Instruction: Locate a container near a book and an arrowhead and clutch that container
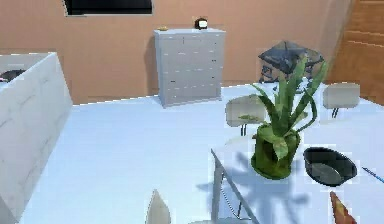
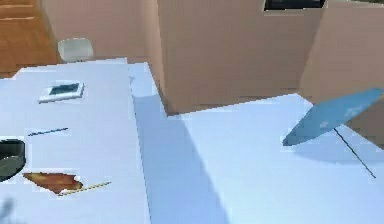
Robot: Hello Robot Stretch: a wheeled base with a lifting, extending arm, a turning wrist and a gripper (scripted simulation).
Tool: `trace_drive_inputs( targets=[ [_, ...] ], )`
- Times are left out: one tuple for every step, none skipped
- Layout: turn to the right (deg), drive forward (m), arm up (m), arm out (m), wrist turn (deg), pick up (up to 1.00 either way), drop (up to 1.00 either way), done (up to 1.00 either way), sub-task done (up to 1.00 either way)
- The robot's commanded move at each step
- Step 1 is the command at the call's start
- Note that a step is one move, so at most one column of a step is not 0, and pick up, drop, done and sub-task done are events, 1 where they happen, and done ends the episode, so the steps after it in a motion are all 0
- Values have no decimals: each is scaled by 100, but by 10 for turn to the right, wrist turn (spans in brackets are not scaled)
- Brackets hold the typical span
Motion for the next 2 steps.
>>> trace_drive_inputs(
  targets=[
    [450, 0, 0, 0, 0, 0, 0, 0, 0],
    [450, 0, 0, 0, 0, 0, 0, 0, 0]
  ],
)
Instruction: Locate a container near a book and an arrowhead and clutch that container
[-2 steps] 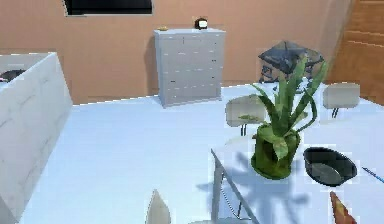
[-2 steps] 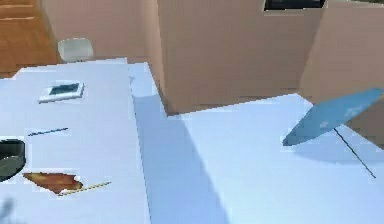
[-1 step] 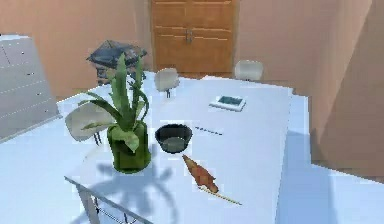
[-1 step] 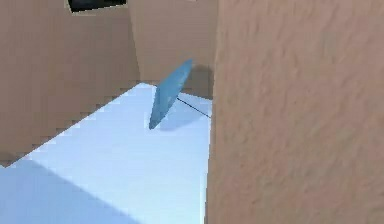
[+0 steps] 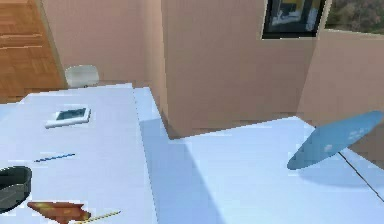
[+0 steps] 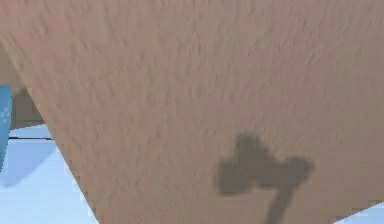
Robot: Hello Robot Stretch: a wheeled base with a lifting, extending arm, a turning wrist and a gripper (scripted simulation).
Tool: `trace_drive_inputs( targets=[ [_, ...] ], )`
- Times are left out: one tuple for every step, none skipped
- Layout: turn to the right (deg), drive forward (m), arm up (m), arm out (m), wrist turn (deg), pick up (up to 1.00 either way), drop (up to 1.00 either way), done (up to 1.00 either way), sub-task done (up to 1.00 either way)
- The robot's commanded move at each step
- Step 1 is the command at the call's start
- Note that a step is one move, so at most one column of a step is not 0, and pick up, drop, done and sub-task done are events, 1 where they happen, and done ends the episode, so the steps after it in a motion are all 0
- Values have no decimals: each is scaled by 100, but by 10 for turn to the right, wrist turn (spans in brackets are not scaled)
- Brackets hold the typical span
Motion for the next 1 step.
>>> trace_drive_inputs(
  targets=[
    [0, 15, 0, 0, 0, 0, 0, 0, 0]
  ],
)
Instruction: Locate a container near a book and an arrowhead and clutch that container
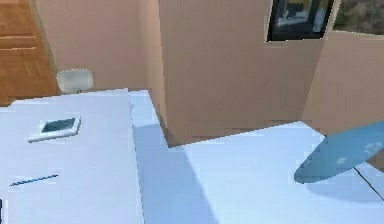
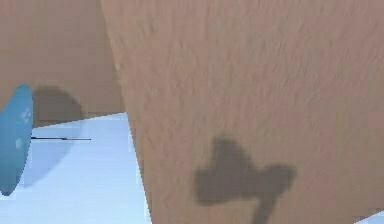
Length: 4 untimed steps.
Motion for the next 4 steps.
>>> trace_drive_inputs(
  targets=[
    [-450, 0, 0, 0, 0, 0, 0, 0, 0],
    [-450, 0, 0, 0, 0, 0, 0, 0, 0],
    [-450, 0, 0, 0, 0, 0, 0, 0, 0],
    [-120, 0, 0, 0, 0, 0, 0, 0, 0]
  ],
)
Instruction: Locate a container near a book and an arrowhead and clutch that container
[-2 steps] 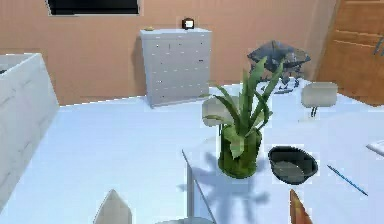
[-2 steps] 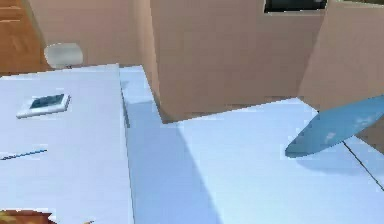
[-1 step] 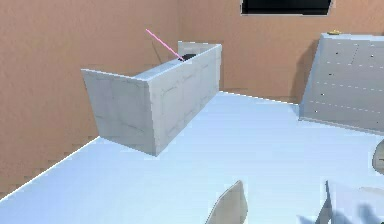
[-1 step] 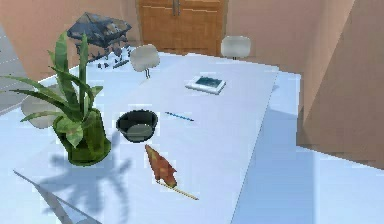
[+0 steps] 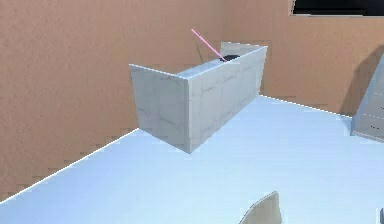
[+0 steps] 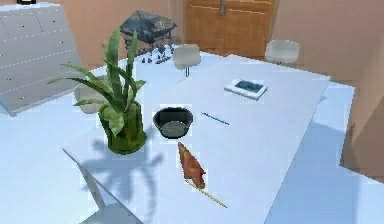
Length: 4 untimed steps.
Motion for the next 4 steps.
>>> trace_drive_inputs(
  targets=[
    [0, 0, 50, 0, 0, 0, 0, 0, 0],
    [0, 0, 38, 0, 0, 0, 0, 0, 0],
    [0, 0, 0, 46, 0, 0, 0, 0, 0],
    [0, 0, 0, 0, 450, 0, 0, 0, 0]
  ],
)
